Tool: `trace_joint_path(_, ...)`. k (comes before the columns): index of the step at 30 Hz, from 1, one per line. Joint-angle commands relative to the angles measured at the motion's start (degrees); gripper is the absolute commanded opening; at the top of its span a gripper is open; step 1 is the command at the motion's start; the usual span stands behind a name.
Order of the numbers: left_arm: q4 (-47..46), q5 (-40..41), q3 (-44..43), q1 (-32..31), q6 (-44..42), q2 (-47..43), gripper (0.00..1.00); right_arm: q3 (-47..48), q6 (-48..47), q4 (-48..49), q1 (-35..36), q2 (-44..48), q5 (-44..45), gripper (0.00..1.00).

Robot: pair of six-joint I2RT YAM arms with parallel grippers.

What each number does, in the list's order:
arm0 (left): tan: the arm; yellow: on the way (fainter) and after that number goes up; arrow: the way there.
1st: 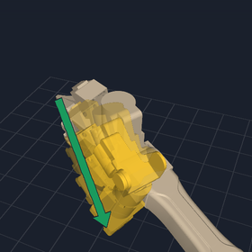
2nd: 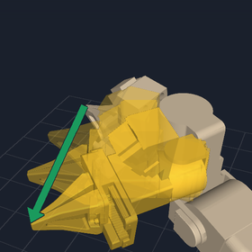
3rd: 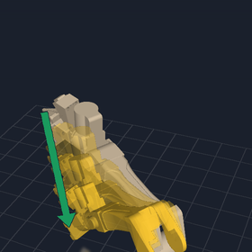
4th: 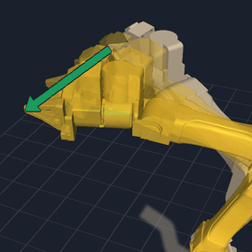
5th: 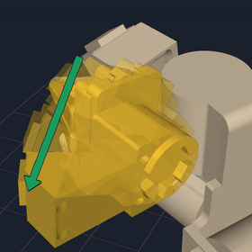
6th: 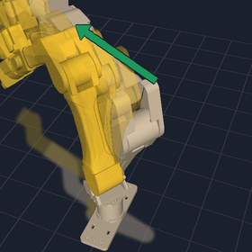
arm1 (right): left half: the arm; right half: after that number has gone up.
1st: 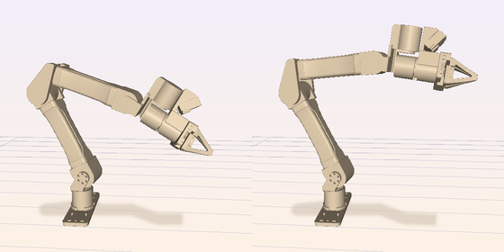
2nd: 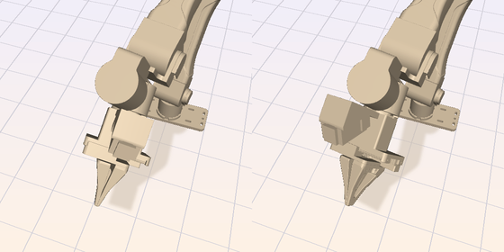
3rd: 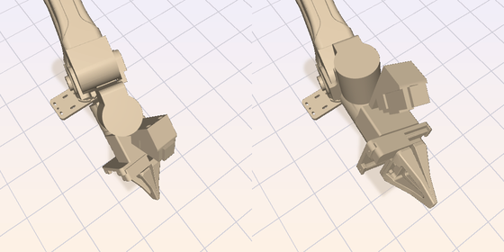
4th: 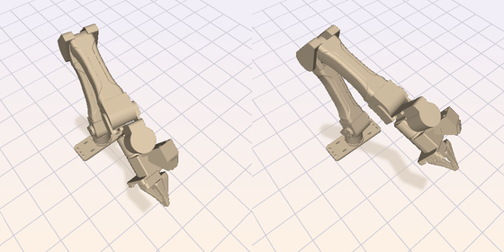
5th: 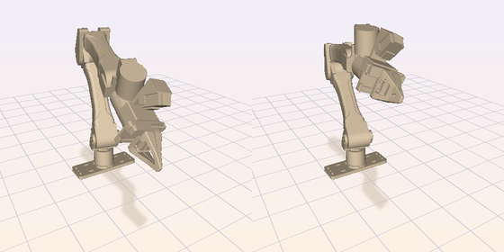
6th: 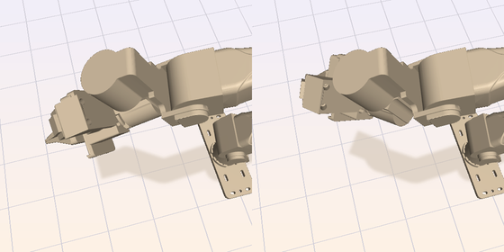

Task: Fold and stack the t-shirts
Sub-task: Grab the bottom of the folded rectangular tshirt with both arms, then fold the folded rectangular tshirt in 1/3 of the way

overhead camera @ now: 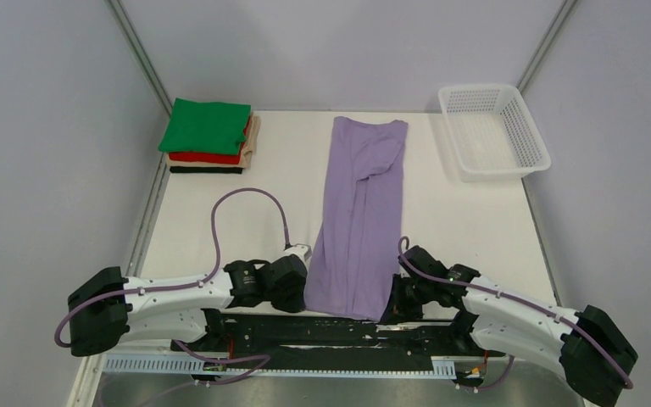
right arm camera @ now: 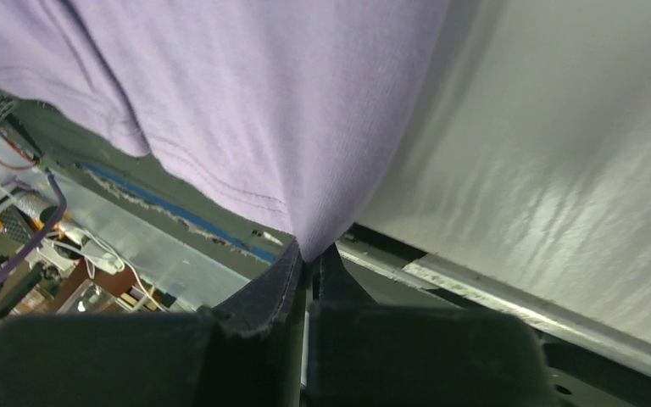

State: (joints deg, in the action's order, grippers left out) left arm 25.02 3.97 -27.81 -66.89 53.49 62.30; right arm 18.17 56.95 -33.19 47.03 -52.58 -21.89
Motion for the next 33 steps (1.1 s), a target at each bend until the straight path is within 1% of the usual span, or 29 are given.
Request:
trace_joint_path(1,-2.08,-2.24,0.20,-0.17,2.14,-4.58,0.00,-0.02,2.12,0.76,1.67,4.05,-0.58,0.00)
trace_joint_path(3,-1.82,-1.34,-0.54,-0.17,2.04,-6.43,0.00,1.24,2.24,0.74,1.67,4.92,1.47,0.00)
trace_joint_path(6,-1.96,2.12,-1.94,-0.10,1.81,-7.71,0.00,3.39,1.92,1.13,1.67,5.62,3.53,0.00)
trace_joint_path(10,-1.89,6.75,-6.68,0.23,-0.89,-5.90,0.00,5.63,1.53,1.97,1.16,6.92,8.12,0.00)
trace_joint_path(12,-1.58,8.78,-9.40,1.66,-2.36,-3.94,0.00,6.67,0.91,2.21,0.38,6.92,10.24,0.00)
trace_joint_path(15,-2.13,8.18,-12.95,6.34,-5.12,0.61,0.00,8.83,-1.45,2.66,-1.32,6.29,12.84,0.00)
trace_joint_path(21,-4.74,8.40,-20.87,12.49,-11.10,8.47,0.00,12.59,-5.40,5.62,-6.03,3.28,15.87,0.00)
trace_joint_path(24,-5.70,8.17,-24.30,15.60,-13.60,11.35,0.00,15.01,-8.73,7.06,-10.00,0.23,15.58,0.00)
trace_joint_path(27,-7.48,5.73,-26.75,19.46,-15.08,15.44,0.00,17.28,-11.60,9.68,-13.98,-2.73,16.08,0.00)
trace_joint_path(33,-10.78,3.33,-32.60,24.21,-17.45,22.54,0.00,21.27,-15.30,15.50,-21.31,-8.89,14.03,0.00)
